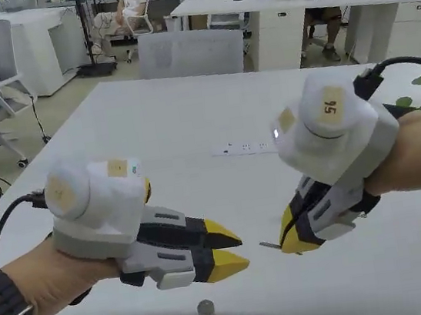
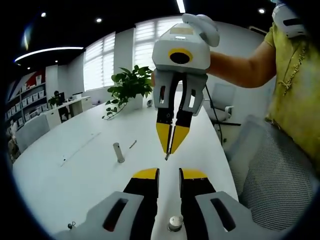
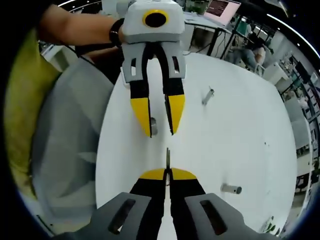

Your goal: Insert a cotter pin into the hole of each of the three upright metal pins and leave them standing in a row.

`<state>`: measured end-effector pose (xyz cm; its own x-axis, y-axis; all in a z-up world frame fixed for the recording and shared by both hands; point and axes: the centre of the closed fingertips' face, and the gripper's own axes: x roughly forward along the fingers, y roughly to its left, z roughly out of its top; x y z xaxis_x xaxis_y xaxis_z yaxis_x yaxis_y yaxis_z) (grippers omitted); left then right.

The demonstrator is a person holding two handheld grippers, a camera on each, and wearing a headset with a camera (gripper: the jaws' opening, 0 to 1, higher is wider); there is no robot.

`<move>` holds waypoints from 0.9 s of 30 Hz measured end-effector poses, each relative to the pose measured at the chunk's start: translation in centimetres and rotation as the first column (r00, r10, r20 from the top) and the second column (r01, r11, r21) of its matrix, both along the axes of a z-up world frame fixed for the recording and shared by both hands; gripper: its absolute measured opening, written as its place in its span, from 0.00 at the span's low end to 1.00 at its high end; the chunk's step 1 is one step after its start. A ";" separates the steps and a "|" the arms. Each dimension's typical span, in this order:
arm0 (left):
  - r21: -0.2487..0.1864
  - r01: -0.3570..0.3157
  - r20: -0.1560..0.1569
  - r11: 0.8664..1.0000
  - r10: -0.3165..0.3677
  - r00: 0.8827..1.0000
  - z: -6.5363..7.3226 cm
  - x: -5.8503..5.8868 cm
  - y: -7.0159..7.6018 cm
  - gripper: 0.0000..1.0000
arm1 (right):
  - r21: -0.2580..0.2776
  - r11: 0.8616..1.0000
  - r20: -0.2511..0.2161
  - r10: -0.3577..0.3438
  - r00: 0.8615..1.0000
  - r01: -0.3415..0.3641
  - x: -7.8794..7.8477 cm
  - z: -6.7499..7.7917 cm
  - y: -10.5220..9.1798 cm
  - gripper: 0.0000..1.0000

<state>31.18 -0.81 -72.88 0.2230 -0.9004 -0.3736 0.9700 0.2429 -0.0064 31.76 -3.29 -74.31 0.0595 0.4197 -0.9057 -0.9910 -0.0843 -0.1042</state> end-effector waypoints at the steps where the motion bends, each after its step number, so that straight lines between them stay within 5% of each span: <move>1: 0.000 0.001 0.001 1.000 -0.001 1.000 0.0 0.0 -0.1 0.14 | -0.001 1.000 0.003 0.005 1.000 -0.005 -0.1 0.1 0.1 0.02; 18: 0.020 0.053 0.021 0.998 -0.053 0.998 0.3 -0.8 -1.7 0.03 | -0.042 0.997 0.019 0.065 0.998 -0.064 -1.5 0.6 1.1 0.02; 27: 0.018 0.052 0.004 0.998 -0.052 0.999 0.0 -0.9 -2.0 0.01 | -0.058 0.996 0.024 0.074 0.997 -0.072 -1.8 0.4 1.0 0.03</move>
